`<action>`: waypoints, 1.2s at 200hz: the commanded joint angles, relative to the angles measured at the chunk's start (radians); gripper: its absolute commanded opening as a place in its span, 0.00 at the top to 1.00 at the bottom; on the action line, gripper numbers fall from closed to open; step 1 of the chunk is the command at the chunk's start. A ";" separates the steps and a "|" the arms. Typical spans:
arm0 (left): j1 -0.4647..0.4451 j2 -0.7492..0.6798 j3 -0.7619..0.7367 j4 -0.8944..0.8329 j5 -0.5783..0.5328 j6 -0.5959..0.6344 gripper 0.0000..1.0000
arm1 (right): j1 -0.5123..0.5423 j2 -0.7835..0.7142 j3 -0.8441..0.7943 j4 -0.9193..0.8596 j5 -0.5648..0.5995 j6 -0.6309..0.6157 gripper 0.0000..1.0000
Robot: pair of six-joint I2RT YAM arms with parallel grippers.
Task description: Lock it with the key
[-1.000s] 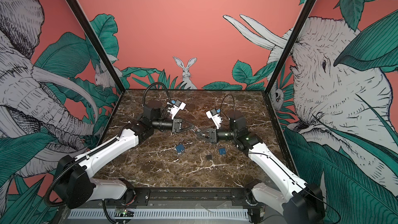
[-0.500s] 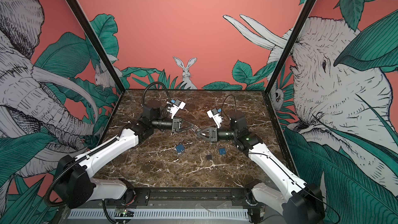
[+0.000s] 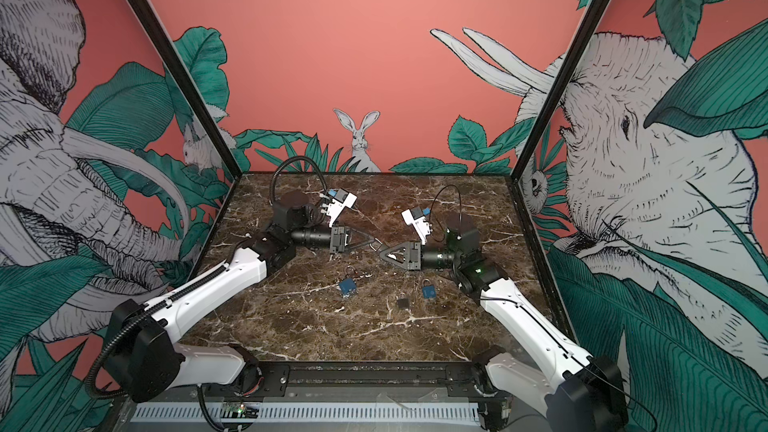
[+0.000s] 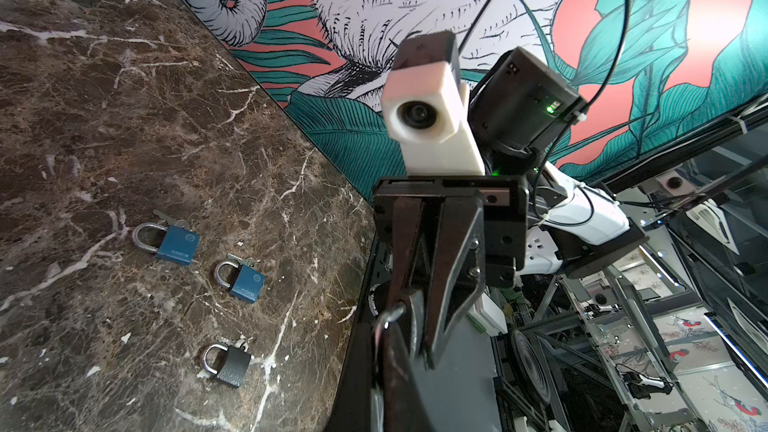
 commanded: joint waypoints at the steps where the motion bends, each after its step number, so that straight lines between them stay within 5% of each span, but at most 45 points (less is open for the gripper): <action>1: -0.007 -0.004 -0.039 -0.005 -0.003 -0.017 1.00 | 0.007 -0.032 0.007 0.194 -0.041 0.023 1.00; 240: -0.087 -0.029 -0.152 0.105 0.001 -0.107 1.00 | 0.007 0.045 -0.018 0.337 0.047 0.067 1.00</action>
